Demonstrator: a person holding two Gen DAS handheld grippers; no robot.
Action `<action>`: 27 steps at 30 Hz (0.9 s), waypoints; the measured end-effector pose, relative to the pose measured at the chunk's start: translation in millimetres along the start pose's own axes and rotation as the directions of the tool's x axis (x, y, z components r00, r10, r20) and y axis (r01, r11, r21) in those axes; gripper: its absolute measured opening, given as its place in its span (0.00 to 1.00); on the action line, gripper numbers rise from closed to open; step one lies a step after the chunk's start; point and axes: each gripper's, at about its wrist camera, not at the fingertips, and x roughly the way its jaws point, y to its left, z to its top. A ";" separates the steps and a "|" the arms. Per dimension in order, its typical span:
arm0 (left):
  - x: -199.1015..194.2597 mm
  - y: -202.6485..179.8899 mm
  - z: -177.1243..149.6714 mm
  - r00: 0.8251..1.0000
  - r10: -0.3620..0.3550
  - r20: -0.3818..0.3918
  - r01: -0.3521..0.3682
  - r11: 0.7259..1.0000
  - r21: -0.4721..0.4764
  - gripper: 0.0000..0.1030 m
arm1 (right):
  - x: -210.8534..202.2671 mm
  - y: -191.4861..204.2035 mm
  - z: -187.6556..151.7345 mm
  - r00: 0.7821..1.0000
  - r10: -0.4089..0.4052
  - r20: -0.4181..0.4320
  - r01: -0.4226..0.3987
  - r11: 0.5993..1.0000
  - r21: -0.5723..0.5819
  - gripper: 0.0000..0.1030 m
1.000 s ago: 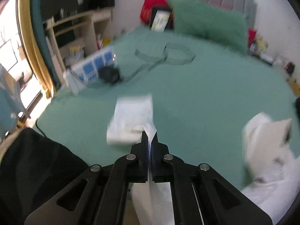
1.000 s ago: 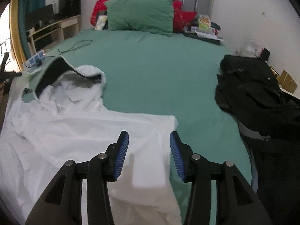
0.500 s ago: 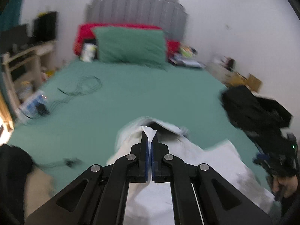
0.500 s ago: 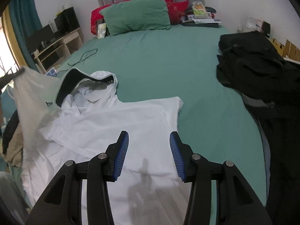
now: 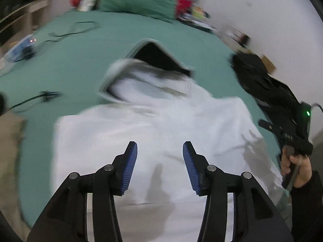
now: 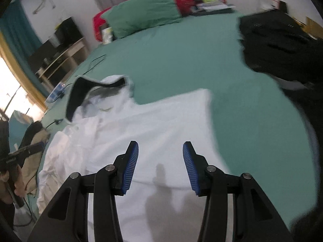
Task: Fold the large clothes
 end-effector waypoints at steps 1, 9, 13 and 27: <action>-5.2 19.0 3.0 1.000 0.028 0.007 -0.028 0.999 -0.026 0.49 | 8.1 11.1 1.9 1.000 0.017 -0.007 -0.017 1.000 -0.021 0.45; 18.3 110.2 4.5 0.982 0.188 -0.034 -0.191 0.975 -0.117 0.49 | 102.1 129.1 20.5 0.986 0.068 -0.155 -0.109 0.957 -0.270 0.45; 47.4 127.5 4.3 0.983 0.158 -0.094 -0.170 0.976 -0.134 0.49 | 137.7 143.7 23.2 0.973 0.062 -0.224 -0.118 0.962 -0.246 0.45; 40.7 119.4 20.0 0.975 0.217 0.040 -0.210 0.967 -0.143 0.04 | 56.9 133.5 56.1 0.997 0.035 0.069 -0.011 0.949 -0.314 0.02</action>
